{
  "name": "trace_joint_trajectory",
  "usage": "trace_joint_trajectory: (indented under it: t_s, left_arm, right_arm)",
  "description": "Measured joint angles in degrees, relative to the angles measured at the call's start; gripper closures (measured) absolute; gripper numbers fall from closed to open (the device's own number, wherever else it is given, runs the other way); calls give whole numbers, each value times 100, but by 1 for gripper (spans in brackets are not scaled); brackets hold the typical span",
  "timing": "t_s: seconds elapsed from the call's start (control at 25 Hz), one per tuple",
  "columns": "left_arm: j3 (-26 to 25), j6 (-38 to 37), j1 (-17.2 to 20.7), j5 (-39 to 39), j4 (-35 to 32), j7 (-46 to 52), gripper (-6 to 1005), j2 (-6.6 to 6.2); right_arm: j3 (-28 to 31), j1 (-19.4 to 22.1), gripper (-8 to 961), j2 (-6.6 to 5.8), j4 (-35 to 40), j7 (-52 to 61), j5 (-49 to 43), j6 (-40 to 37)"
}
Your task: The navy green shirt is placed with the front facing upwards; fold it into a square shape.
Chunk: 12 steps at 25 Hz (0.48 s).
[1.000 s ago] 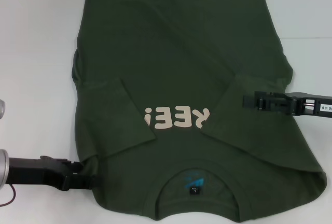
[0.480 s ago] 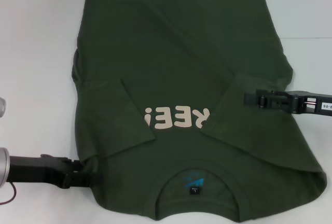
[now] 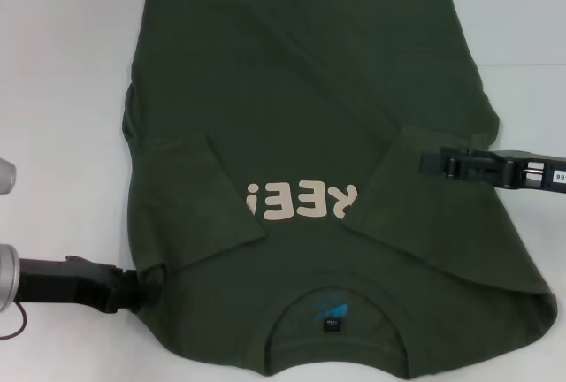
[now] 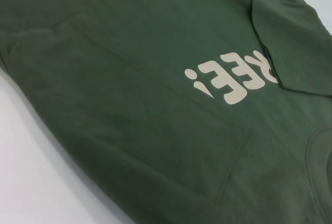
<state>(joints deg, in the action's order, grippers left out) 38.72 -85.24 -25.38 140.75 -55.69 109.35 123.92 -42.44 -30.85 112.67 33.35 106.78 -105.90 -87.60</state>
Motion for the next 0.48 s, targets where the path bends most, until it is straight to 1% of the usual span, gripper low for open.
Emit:
trace_joint_trajectory:
  t_s: [0.12,0.32,0.44,0.48]
  left_arm:
    - [60,14,-3,22,5,18,485,0]
    - [118,24,-3,23,0,38,727,0]
    - [118,26,-2,23,-8,44,956,0]
    - [119,26,-2,23,-8,46,960,0]
  right_arm:
    - [17,0,117,0,3,0,0,-22]
    - [17,6,119,6,6,0,0,-24]
    - [17,8,120,7,5,0,0,-28]
    - [17,8,121,8,6,0,0,-30]
